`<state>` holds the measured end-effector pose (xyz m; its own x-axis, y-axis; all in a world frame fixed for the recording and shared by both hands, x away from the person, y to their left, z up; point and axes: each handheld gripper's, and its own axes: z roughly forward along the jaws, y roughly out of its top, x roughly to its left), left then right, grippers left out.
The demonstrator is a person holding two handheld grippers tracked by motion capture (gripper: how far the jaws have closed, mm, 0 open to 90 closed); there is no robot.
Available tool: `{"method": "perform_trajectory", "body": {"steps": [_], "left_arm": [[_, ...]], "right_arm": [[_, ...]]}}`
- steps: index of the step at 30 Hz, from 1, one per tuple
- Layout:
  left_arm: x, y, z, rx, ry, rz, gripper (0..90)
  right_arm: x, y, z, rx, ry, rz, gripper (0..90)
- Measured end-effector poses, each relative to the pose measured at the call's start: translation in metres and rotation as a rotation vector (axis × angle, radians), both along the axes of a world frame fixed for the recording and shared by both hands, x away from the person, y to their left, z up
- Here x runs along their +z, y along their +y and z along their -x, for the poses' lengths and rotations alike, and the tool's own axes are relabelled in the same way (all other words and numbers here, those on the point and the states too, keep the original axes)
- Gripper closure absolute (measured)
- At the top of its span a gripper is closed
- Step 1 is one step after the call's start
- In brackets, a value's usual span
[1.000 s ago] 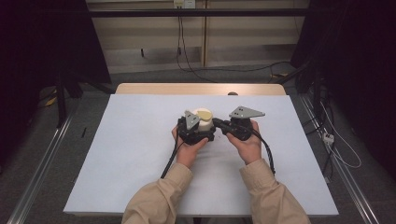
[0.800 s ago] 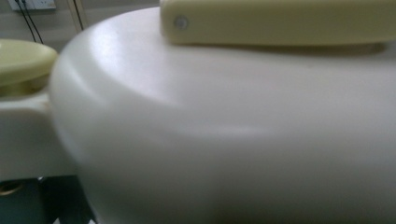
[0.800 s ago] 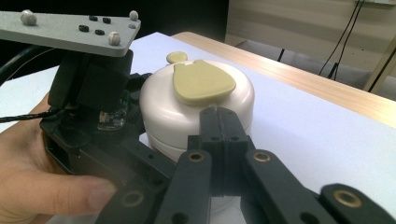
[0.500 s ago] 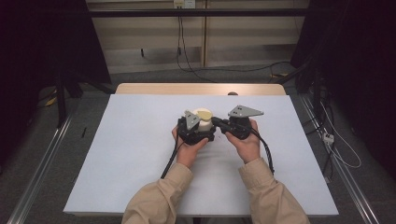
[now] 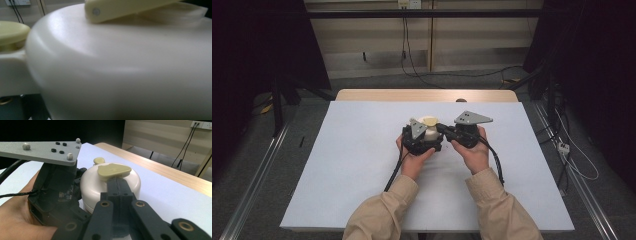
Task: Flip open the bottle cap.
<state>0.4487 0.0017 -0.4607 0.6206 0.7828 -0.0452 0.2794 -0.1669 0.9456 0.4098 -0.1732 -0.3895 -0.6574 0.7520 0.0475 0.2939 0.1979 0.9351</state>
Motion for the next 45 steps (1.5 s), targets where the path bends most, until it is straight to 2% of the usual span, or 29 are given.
{"method": "perform_trajectory", "body": {"steps": [45], "left_arm": [[-0.0001,-0.0004,0.0002,0.000,-0.002,-0.004,5.1]], "right_arm": [[0.0074,0.0092,-0.0065,0.012,-0.032,-0.025,90.0]]}}
